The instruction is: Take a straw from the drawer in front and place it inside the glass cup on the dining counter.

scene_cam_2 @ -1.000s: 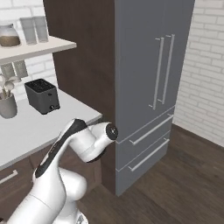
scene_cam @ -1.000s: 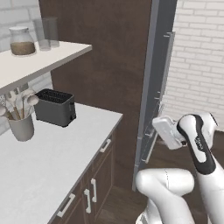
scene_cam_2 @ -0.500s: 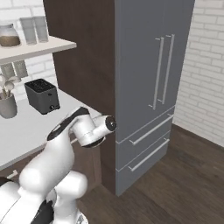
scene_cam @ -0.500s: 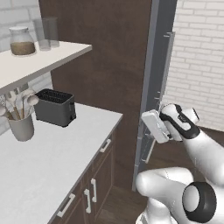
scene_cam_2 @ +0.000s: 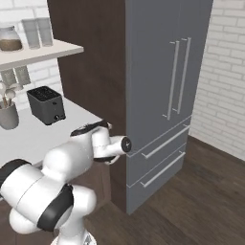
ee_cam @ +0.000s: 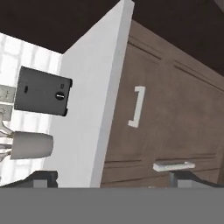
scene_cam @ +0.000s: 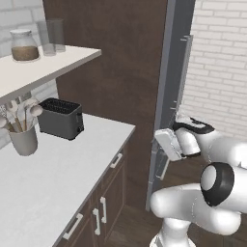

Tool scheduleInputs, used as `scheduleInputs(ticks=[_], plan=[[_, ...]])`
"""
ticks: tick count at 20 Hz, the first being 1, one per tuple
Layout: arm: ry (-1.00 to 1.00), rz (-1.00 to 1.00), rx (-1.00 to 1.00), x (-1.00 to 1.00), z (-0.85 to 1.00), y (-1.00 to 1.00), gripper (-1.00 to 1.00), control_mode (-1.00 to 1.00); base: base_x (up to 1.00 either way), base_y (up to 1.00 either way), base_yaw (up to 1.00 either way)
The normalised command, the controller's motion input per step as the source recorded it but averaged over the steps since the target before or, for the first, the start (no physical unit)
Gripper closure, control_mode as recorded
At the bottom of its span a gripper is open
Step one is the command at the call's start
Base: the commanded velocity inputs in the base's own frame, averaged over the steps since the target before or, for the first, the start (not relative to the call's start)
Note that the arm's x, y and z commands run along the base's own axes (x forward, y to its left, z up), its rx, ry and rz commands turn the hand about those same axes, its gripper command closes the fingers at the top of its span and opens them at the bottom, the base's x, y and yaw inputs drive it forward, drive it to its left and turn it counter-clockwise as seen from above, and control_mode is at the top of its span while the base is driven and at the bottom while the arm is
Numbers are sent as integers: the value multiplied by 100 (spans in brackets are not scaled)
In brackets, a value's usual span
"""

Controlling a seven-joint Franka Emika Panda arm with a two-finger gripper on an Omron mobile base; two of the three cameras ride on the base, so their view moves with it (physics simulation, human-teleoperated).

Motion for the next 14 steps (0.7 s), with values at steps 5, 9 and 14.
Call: scheduleInputs(ticks=[5, 9, 14], plan=[[-3, 0, 10, 20, -55, 0, -100, -100, 0, 0, 0], [0, 0, 7, 28, -31, 3, -100, -100, 0, 0, 0], [5, 0, 1, 32, -7, 25, -100, -100, 0, 0, 0]])
